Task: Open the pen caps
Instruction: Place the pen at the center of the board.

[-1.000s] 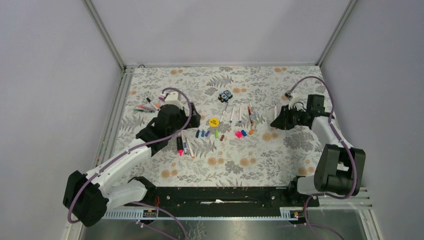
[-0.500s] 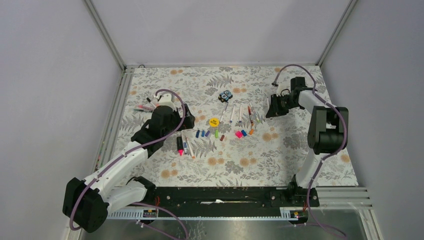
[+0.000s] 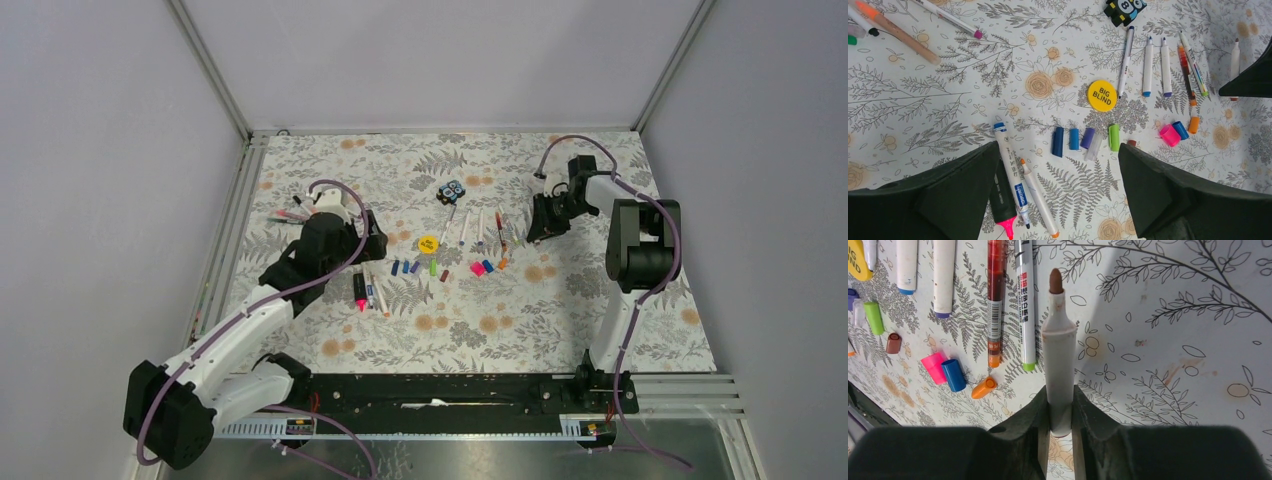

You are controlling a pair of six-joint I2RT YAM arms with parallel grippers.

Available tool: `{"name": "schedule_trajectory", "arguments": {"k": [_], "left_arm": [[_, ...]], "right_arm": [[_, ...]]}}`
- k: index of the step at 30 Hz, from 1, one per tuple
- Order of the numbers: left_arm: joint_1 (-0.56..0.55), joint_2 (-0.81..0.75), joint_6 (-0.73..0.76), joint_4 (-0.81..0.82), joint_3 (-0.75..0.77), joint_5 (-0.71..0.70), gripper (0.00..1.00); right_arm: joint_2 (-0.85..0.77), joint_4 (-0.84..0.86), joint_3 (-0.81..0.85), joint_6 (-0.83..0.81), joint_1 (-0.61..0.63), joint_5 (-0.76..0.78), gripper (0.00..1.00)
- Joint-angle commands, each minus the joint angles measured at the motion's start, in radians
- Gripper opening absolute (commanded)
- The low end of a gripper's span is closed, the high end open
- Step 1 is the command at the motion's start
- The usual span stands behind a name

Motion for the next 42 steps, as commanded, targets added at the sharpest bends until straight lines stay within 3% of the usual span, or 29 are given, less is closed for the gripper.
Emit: {"name": "schedule_trajectory", "arguments": {"k": [1,17,23,26,35,42], "left_arm": [[0.004,-0.047,-0.005,-0.004,0.037,-0.013,0.99],[0.005,-0.106,-0.048,-0.056,0.045,0.064,0.99],[0.007,-0.107,-0.072,-0.060,0.055,0.092,0.99],[0.019,-0.083,-0.026,-0.035,0.064,0.128,0.99],[0.188,0.093,-0.034,0.005,0.103,0.197,0.99],[0.336,0.360,-0.156,-0.046,0.265,0.300,0.99]], "right_arm": [[0.002,-0.036,0.033,0.014,0.010,0.020,0.26],[-0.091,-0.021,-0.023,0.014,0.011,-0.011,0.40],[-0.246,0.034,-0.121,0.008,0.010,-0.030,0.46],[-0.427,0.077,-0.249,-0.053,0.006,-0.128,0.58],[-0.814,0.326,-0.593,-0.047,-0.126,-0.458,0.85],[-0.870,0.386,-0.639,-0.024,-0.160,-0.510,0.90]]}}
